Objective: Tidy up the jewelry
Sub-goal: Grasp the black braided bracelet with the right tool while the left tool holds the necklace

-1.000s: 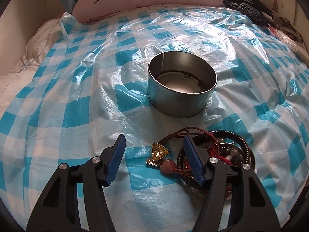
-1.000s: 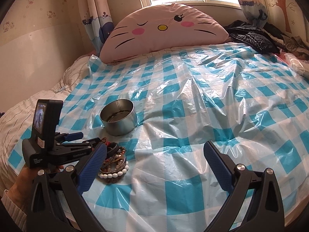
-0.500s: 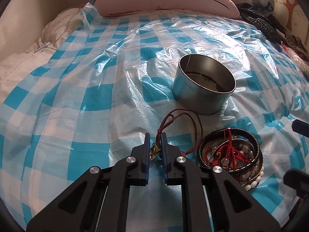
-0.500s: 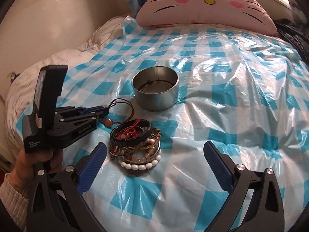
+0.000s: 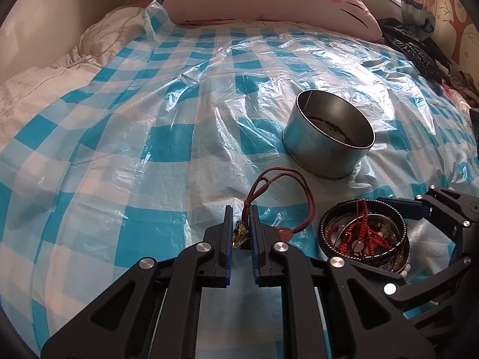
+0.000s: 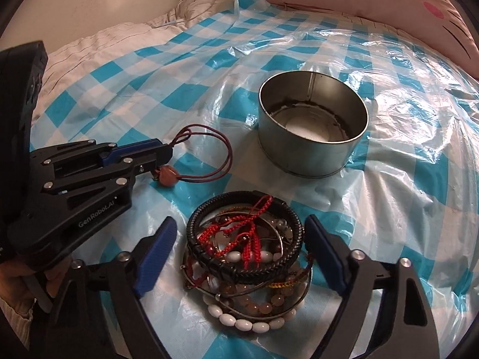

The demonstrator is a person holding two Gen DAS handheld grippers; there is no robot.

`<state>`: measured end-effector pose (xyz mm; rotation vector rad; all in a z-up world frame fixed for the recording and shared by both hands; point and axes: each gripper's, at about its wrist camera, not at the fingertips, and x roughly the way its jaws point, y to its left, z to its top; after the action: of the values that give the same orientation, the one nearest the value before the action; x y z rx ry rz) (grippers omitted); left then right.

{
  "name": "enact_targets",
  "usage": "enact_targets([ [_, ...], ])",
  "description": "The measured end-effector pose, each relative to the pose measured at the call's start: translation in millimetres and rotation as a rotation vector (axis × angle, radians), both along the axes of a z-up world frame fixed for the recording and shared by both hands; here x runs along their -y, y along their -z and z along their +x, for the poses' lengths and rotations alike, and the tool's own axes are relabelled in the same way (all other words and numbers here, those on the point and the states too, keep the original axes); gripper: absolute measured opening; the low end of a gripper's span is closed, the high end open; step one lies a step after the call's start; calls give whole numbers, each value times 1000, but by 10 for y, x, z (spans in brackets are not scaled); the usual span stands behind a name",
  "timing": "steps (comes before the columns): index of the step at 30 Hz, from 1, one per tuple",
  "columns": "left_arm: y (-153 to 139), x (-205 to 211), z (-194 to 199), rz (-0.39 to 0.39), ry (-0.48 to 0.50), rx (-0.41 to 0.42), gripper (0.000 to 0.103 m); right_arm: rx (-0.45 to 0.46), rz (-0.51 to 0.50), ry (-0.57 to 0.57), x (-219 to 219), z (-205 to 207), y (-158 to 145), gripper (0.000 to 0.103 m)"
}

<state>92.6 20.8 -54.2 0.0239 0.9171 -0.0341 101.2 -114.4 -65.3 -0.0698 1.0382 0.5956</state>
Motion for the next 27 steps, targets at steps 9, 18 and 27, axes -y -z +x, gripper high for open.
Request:
enact_targets([
  [9, -69, -68, -17, -24, -16, 17, 10, 79, 125, 69, 241, -142, -261, 69],
  [18, -330, 64, -73, -39, 23, 74, 10, 192, 178, 202, 543, -227, -456, 69],
  [27, -624, 293, 14, -49, 74, 125, 10, 247, 201, 265, 724, -219, -506, 69],
])
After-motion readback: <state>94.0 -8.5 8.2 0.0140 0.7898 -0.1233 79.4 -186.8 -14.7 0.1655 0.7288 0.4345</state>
